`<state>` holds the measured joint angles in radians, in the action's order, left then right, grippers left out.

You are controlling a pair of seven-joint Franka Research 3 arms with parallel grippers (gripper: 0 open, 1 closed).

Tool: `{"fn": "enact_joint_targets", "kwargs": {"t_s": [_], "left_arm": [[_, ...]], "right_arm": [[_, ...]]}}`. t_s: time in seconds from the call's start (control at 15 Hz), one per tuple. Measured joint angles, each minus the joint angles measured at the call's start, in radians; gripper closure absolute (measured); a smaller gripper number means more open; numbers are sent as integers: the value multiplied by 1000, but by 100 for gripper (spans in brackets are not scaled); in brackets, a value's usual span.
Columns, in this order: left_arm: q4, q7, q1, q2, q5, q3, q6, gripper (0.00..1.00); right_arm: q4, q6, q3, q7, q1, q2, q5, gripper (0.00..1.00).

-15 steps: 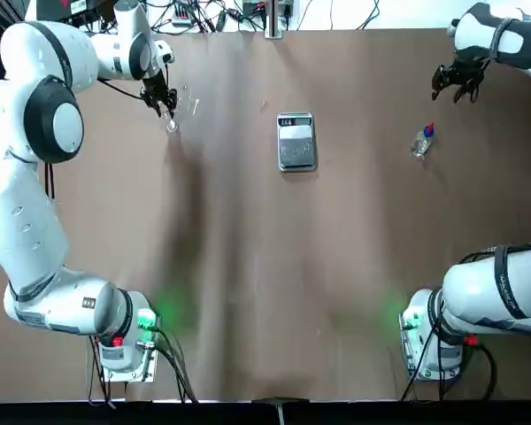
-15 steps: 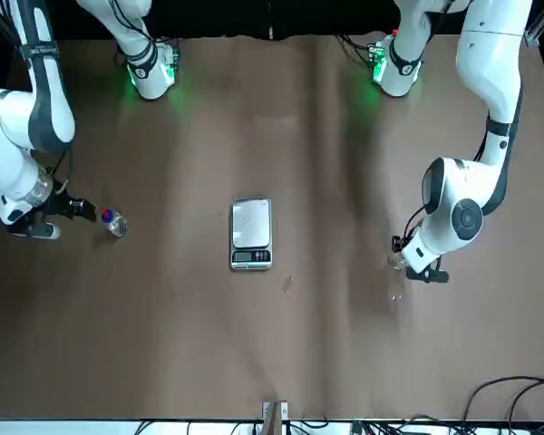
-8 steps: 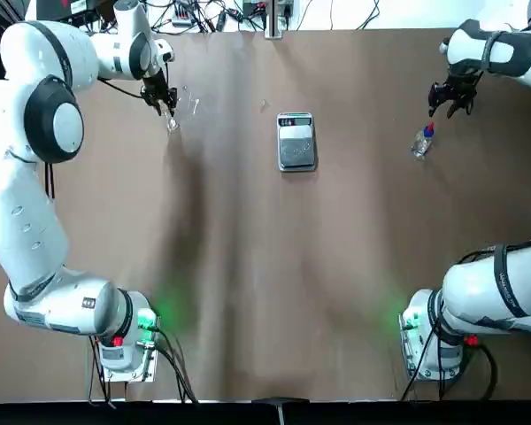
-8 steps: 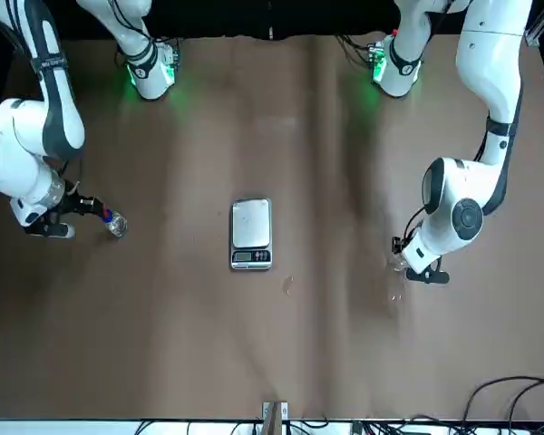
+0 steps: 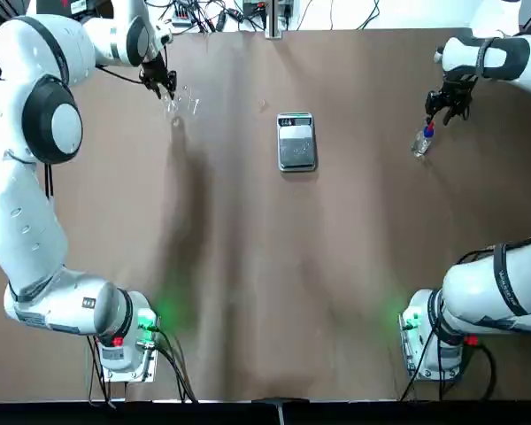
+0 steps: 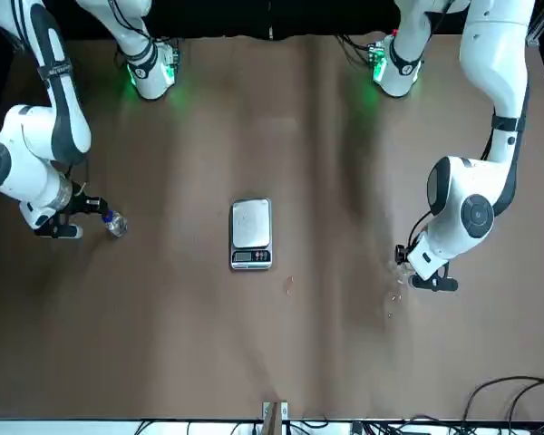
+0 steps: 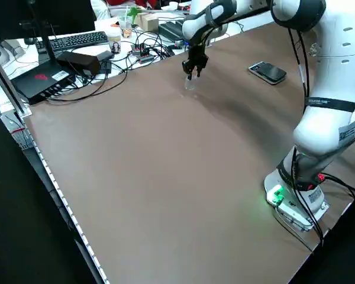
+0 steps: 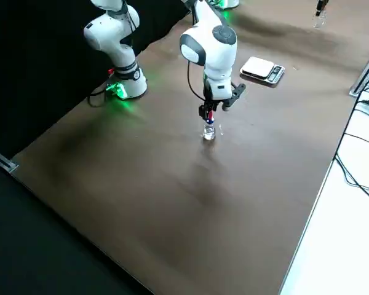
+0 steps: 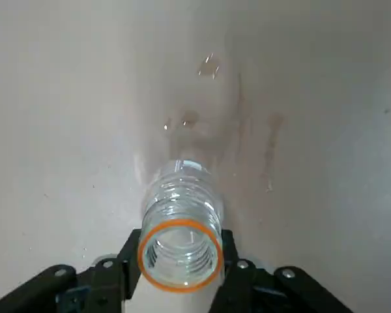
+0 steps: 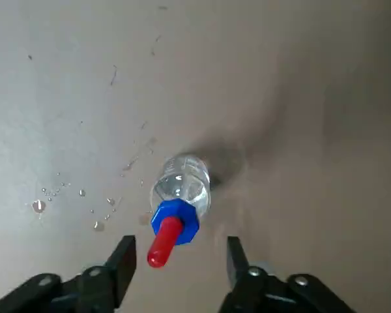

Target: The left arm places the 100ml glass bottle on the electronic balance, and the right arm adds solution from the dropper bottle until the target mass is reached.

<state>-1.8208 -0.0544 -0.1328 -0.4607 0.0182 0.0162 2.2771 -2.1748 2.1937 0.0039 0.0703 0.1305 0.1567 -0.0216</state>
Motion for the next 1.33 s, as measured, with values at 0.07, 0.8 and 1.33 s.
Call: {"fn": "enact_joint_targets", "kwargs": {"t_s": [0.07, 0.8, 1.33], "left_arm": [[5, -17, 0, 9, 0, 11, -3, 49], [212, -462, -302, -31, 0, 111, -246, 49], [408, -619, -520, -211, 1, 107, -157, 49]], "right_arm": [[-2, 0, 0, 0, 0, 1, 0, 37], [-20, 27, 0, 1, 0, 9, -18, 49], [-21, 36, 0, 1, 0, 9, -19, 59]]}}
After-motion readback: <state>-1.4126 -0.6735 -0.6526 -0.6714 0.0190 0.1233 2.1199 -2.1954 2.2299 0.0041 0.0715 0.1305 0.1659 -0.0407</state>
